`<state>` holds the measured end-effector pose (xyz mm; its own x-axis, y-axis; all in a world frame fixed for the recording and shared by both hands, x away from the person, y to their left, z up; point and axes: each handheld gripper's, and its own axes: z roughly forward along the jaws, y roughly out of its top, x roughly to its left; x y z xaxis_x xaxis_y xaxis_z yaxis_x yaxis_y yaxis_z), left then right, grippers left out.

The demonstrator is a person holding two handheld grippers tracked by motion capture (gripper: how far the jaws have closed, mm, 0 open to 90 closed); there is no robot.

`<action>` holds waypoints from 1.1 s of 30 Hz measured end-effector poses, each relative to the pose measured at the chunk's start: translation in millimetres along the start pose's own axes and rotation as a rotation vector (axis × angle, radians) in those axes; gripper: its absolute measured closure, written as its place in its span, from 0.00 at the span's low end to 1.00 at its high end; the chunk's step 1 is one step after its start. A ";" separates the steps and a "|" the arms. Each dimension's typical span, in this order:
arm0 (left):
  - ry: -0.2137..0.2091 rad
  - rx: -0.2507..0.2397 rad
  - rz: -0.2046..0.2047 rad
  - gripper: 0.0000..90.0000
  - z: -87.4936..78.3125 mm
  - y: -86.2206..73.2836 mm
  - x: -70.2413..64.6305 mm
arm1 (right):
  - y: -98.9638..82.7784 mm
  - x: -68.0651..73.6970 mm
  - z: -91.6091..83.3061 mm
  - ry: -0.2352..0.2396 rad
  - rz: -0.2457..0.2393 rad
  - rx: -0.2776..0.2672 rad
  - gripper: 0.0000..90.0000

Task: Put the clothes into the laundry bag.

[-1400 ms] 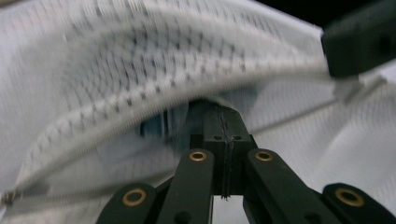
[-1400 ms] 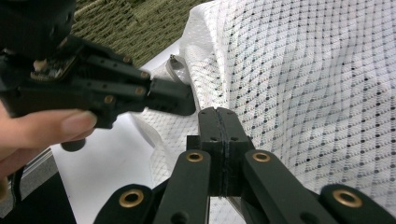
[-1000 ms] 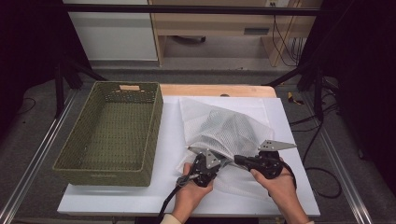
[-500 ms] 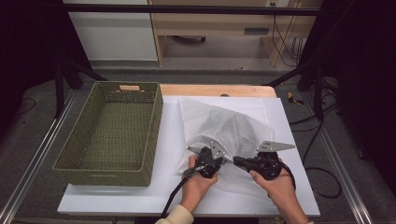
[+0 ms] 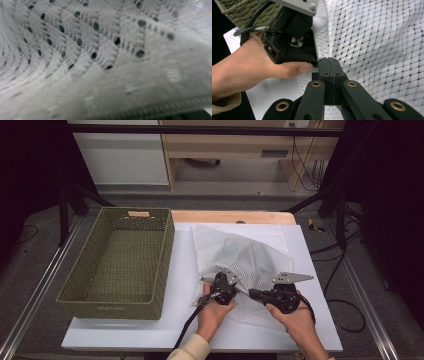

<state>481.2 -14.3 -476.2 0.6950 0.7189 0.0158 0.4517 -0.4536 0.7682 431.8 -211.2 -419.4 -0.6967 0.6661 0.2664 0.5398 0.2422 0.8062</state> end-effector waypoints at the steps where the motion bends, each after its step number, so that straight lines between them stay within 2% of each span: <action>1: -0.001 -0.001 0.002 1.00 -1.0 -0.4 -1.2 | -0.1 -0.5 -0.1 -0.002 0.002 0.000 1.00; 11: -0.066 -0.020 0.028 1.00 -12.2 -8.8 -17.8 | -1.0 -3.6 -0.5 -0.007 0.014 -0.003 1.00; 13: -0.082 -0.022 0.015 1.00 -8.8 -9.3 -17.8 | -1.1 -3.4 -0.5 -0.008 0.020 -0.002 1.00; 18: -0.058 -0.032 -0.010 1.00 -0.8 -6.7 -13.5 | -1.3 -2.9 -0.9 -0.006 0.013 -0.002 1.00; 21: -0.033 -0.037 0.005 1.00 2.4 -1.4 -9.9 | -1.6 -2.2 -0.4 -0.003 0.008 0.001 1.00; 33: 0.001 -0.065 0.000 1.00 10.6 9.2 -3.6 | -1.7 -0.9 1.0 -0.007 0.013 0.003 1.00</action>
<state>488.8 -26.6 -476.0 0.6943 0.7195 0.0168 0.4141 -0.4185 0.8083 432.0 -211.5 -421.5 -0.6860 0.6744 0.2732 0.5503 0.2351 0.8012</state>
